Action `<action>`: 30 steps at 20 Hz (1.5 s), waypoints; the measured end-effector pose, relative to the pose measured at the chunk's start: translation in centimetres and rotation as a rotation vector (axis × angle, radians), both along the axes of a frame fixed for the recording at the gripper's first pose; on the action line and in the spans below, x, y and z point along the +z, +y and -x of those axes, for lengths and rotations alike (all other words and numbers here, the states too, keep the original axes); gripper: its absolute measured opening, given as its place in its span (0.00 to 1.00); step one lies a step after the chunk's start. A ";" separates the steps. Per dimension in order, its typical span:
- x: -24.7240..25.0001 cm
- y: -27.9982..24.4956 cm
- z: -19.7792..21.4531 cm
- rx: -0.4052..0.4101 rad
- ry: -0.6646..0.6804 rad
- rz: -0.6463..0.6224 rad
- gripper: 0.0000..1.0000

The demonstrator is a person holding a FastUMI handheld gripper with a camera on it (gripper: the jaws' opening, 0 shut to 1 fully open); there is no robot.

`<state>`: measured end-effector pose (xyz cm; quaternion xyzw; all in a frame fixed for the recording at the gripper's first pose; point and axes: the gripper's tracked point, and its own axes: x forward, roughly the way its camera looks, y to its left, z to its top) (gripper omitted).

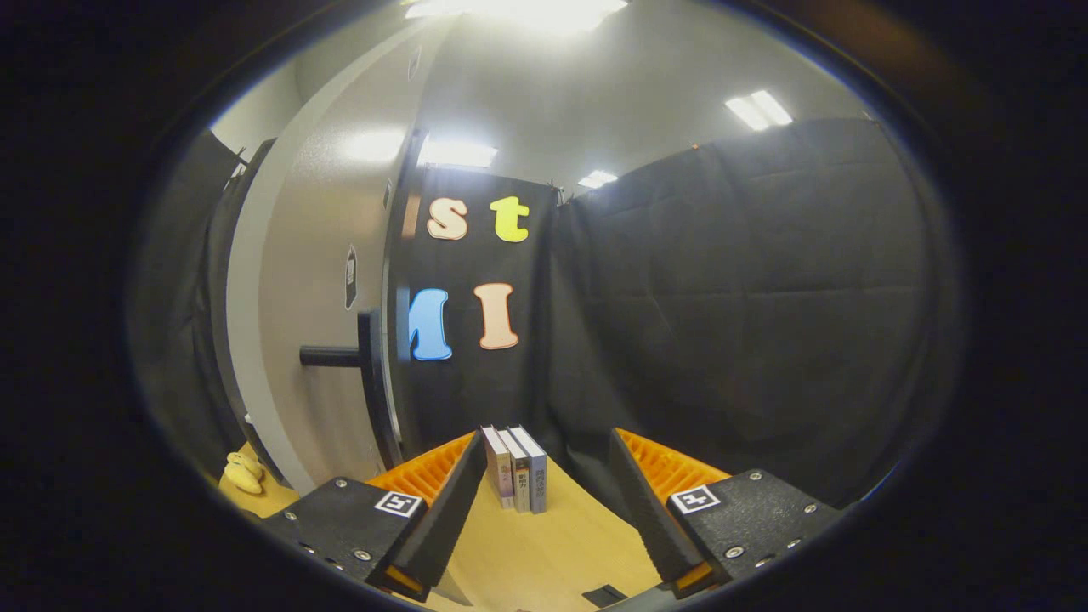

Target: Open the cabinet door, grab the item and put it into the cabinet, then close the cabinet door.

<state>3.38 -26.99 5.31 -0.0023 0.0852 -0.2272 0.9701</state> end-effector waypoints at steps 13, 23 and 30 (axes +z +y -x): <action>0.3 5.7 -0.7 0.063 -0.006 0.012 0.48; 0.5 10.6 -0.6 0.098 0.010 0.017 0.54; 0.6 13.3 -1.2 0.112 0.002 0.008 0.58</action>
